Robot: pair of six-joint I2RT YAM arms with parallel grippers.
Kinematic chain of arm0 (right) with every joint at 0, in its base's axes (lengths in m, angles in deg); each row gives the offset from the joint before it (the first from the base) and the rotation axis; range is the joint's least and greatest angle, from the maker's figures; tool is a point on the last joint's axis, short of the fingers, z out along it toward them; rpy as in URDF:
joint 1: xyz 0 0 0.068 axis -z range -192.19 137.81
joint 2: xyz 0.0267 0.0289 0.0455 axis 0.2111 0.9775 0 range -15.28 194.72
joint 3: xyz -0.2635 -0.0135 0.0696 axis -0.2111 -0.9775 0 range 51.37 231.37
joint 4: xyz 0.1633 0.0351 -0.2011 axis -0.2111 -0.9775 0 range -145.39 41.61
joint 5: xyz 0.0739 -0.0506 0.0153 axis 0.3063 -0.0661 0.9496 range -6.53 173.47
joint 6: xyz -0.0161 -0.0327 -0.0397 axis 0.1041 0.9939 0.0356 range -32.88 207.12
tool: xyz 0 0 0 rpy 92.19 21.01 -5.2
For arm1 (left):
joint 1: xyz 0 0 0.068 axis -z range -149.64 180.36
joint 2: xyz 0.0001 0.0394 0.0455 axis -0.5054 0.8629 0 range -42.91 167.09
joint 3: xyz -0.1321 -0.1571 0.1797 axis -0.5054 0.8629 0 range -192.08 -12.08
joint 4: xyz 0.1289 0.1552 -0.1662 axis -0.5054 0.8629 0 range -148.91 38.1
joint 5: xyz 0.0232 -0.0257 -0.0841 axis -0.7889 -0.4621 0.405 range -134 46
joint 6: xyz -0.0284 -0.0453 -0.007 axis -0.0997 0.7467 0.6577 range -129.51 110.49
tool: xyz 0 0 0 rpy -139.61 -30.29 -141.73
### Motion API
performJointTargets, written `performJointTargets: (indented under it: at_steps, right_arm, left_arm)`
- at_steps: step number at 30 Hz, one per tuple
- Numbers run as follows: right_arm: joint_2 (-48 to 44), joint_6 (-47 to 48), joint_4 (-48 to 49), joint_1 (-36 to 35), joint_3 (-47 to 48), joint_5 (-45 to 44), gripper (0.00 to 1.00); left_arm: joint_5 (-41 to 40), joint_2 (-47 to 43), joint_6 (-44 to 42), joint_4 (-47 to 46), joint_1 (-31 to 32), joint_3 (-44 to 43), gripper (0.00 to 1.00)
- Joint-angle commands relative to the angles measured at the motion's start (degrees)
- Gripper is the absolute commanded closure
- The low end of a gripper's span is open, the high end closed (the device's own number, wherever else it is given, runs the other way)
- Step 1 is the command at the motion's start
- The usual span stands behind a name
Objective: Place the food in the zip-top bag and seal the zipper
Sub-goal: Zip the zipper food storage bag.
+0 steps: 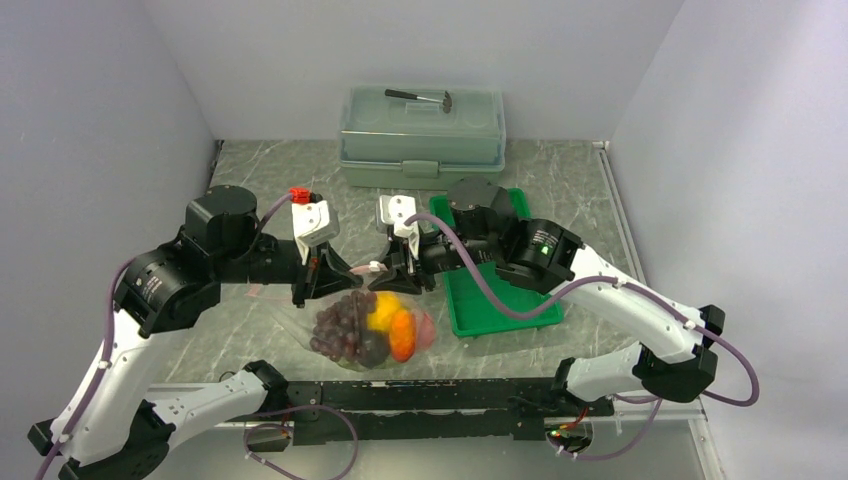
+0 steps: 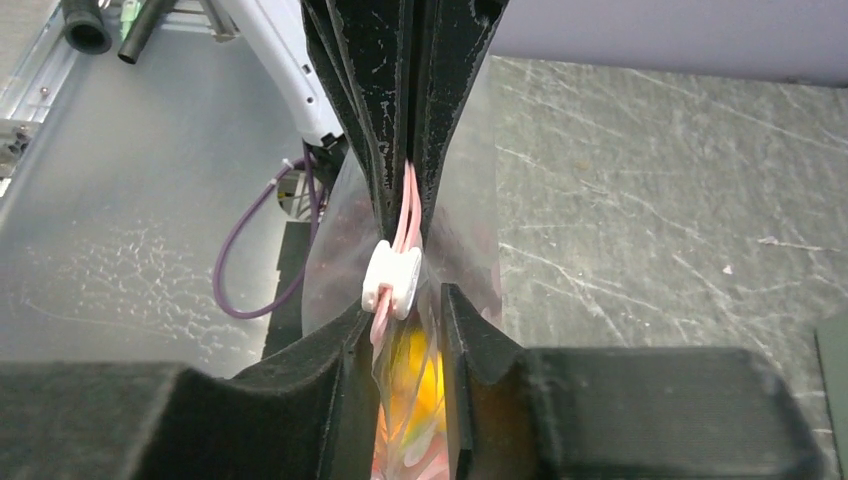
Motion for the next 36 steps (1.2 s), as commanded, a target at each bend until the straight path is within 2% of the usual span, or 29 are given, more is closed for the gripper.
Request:
performJointTargets:
  at_steps: [1, 5, 27, 31, 33, 36]
  right_arm:
    - [-0.4, 0.1, -0.6, -0.1, 2.5, 1.6, 0.74]
    - [-0.5, 0.1, -0.2, -0.1, 2.2, 2.1, 0.83]
    - [1.2, -0.1, 0.2, -0.1, 3.8, 2.9, 0.81]
    - [1.5, 0.4, -1.0, -0.1, 4.4, 3.0, 0.89]
    - [1.5, 0.6, -1.2, -0.1, 4.2, 3.3, 0.99]
    - [1.2, 0.8, -1.1, -0.1, 3.5, 3.4, 1.0]
  left_arm:
    - [2.5, -0.7, -1.7, -3.0, -0.1, -3.1, 1.0]
    - [2.6, -0.7, -1.6, -3.1, -0.1, -2.8, 1.0]
    - [2.7, -0.9, -1.7, -2.9, -0.1, -2.3, 1.0]
    - [2.4, -1.1, -1.7, -2.9, -0.2, -2.3, 1.0]
    - [2.3, -1.1, -1.8, -2.9, -0.1, -2.4, 1.0]
    - [2.3, -1.2, -1.7, -2.9, -0.1, -2.3, 1.0]
